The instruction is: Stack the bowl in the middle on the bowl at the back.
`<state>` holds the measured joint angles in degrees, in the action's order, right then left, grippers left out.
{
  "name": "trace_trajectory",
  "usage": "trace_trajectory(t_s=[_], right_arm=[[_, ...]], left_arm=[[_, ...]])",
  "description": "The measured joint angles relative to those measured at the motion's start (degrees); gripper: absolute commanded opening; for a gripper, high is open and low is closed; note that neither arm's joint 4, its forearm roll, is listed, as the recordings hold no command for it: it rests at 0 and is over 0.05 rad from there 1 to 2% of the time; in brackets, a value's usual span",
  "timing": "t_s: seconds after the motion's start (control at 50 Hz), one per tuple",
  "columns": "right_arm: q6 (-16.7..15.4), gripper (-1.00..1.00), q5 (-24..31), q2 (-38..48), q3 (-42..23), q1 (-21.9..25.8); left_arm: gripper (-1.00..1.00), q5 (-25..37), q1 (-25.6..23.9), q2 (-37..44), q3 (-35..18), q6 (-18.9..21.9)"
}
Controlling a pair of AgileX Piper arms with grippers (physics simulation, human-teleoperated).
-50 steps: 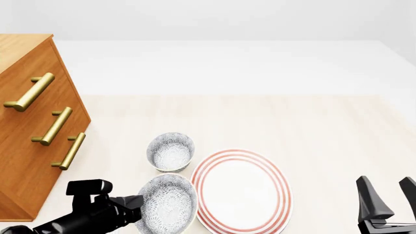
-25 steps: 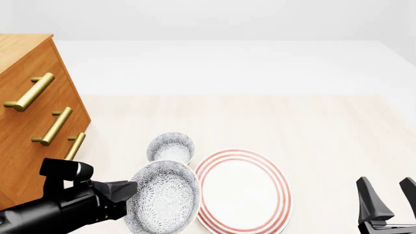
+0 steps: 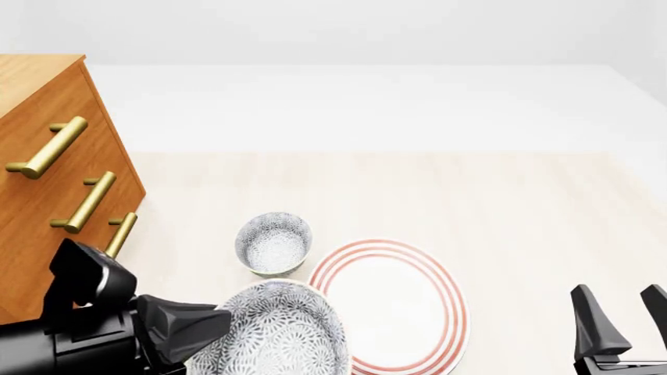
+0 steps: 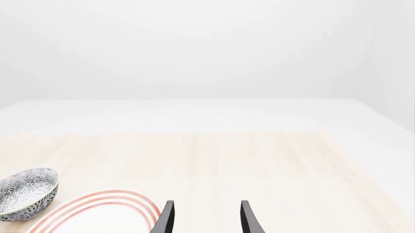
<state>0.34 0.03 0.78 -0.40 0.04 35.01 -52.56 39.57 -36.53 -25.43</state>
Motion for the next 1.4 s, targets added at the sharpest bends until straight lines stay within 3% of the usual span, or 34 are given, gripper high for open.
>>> trace_trajectory(t_s=[0.46, 0.9, 1.2, 1.4], right_arm=[[-0.5, 1.0, 0.0, -0.1, -0.1, 0.1], [-0.5, 1.0, -0.2, 0.1, 0.0, 0.1], [-0.4, 1.0, 0.0, -0.2, 0.0, 0.1], [-0.3, 1.0, 0.2, -0.3, -0.1, 0.1]], left_arm=[[-1.0, 6.6, -6.0, -1.7, -0.8, -1.5], [-1.0, 12.1, -5.9, -5.9, 2.2, -1.6], [-1.0, 12.5, -6.4, -8.3, 7.0, -2.9], [-1.0, 9.2, -6.9, -7.7, 10.9, -3.1]])
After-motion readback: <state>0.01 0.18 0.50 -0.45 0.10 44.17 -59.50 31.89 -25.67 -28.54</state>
